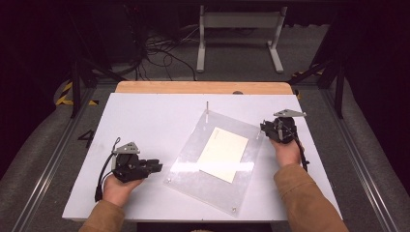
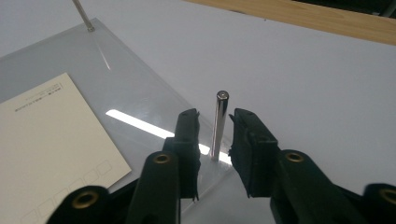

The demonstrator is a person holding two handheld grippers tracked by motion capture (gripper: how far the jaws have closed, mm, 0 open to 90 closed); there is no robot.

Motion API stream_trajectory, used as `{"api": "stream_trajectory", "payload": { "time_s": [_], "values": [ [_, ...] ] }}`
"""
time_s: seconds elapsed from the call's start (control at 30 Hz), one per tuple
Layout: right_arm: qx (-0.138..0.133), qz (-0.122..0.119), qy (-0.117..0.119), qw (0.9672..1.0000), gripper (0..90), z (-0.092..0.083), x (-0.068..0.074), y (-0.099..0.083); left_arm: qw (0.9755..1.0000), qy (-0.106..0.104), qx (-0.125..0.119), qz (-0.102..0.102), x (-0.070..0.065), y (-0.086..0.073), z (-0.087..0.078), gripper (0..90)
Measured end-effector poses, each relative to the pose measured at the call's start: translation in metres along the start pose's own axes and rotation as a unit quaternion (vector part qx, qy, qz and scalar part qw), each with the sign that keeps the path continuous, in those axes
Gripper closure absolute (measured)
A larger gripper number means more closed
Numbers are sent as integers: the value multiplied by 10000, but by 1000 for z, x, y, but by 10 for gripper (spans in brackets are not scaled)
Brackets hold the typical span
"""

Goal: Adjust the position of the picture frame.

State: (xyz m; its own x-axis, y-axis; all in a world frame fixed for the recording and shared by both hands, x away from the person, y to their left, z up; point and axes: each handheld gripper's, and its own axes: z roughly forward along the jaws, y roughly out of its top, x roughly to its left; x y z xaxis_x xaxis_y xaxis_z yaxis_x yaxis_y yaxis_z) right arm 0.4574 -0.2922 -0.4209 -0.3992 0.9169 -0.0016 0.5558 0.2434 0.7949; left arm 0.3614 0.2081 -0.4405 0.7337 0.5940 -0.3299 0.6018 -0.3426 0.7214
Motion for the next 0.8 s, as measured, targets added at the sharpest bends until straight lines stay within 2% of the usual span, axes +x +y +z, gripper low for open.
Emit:
{"api": "stream_trajectory", "payload": {
  "time_s": [0.07,0.13,0.2,0.27,0.5,0.63,0.73,0.8],
  "values": [
    [24,-121,-133,9998,834,2,1,4,10000,31,-1,2,1,-2,-1,685],
    [12,-214,-172,9996,836,3,2,7,10000,34,-8,-1,1,-3,-2,685],
    [-153,-457,-199,9986,838,3,6,12,10000,31,16,-30,1,-5,-2,685],
    [-160,-646,-310,9973,838,7,12,19,10000,52,44,-46,1,-6,-2,685],
    [-239,-884,-235,9955,841,31,24,53,10000,16,20,-22,-1,-10,-6,685],
    [-295,-1200,-127,9923,839,45,32,68,10000,-45,-3,6,-1,-12,-8,684],
    [-330,-1335,-33,9905,839,55,36,77,9999,-101,29,22,-2,-13,-6,683],
    [-257,-1392,-18,9899,836,62,40,81,9999,-145,46,69,-3,-13,-5,682]
  ]
}}
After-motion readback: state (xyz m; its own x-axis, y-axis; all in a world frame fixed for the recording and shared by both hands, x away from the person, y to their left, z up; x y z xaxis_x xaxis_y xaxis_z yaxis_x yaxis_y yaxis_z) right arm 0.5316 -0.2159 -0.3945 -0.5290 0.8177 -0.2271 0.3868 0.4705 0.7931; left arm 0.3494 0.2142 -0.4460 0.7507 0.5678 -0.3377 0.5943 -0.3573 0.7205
